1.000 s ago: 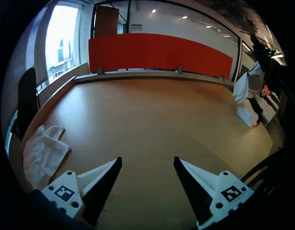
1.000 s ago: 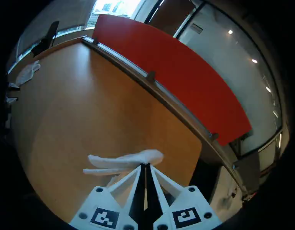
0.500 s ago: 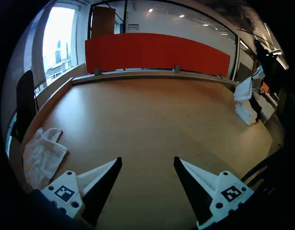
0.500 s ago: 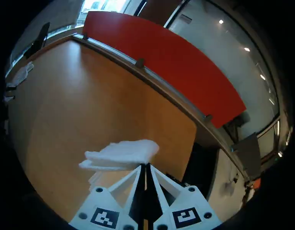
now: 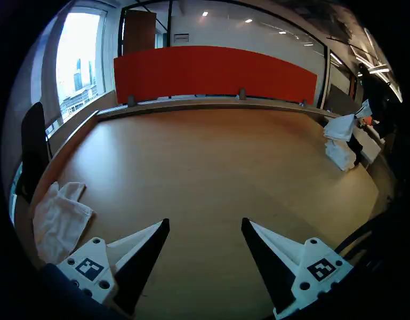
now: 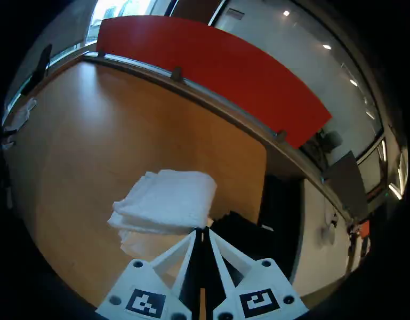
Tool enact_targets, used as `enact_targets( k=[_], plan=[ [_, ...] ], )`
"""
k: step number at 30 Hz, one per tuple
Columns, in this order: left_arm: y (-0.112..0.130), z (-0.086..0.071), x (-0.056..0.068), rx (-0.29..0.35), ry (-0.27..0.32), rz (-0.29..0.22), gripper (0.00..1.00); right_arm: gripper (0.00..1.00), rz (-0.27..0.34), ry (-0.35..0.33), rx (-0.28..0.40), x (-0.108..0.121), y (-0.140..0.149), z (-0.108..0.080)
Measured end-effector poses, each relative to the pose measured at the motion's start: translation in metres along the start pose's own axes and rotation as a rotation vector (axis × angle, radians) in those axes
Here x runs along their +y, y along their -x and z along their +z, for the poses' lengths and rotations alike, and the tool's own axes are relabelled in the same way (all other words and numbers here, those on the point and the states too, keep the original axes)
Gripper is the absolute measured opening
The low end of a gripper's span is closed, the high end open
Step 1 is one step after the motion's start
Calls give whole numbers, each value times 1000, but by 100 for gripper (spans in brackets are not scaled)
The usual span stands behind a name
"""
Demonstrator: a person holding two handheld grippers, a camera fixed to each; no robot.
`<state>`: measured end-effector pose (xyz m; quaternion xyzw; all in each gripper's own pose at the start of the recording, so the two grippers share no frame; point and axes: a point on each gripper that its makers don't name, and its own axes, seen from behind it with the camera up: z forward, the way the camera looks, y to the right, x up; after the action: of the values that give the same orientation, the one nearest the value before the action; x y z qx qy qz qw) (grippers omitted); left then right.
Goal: Fold towel
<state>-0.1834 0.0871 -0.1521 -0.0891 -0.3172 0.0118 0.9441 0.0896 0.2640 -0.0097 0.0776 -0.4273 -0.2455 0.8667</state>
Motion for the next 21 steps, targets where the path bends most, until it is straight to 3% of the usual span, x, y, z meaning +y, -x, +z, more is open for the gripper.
enact_targets(
  k=[21],
  plan=[
    [4,-4,-4,-14,-7,16,100,2,133,7,-85,-16,77,19]
  ],
)
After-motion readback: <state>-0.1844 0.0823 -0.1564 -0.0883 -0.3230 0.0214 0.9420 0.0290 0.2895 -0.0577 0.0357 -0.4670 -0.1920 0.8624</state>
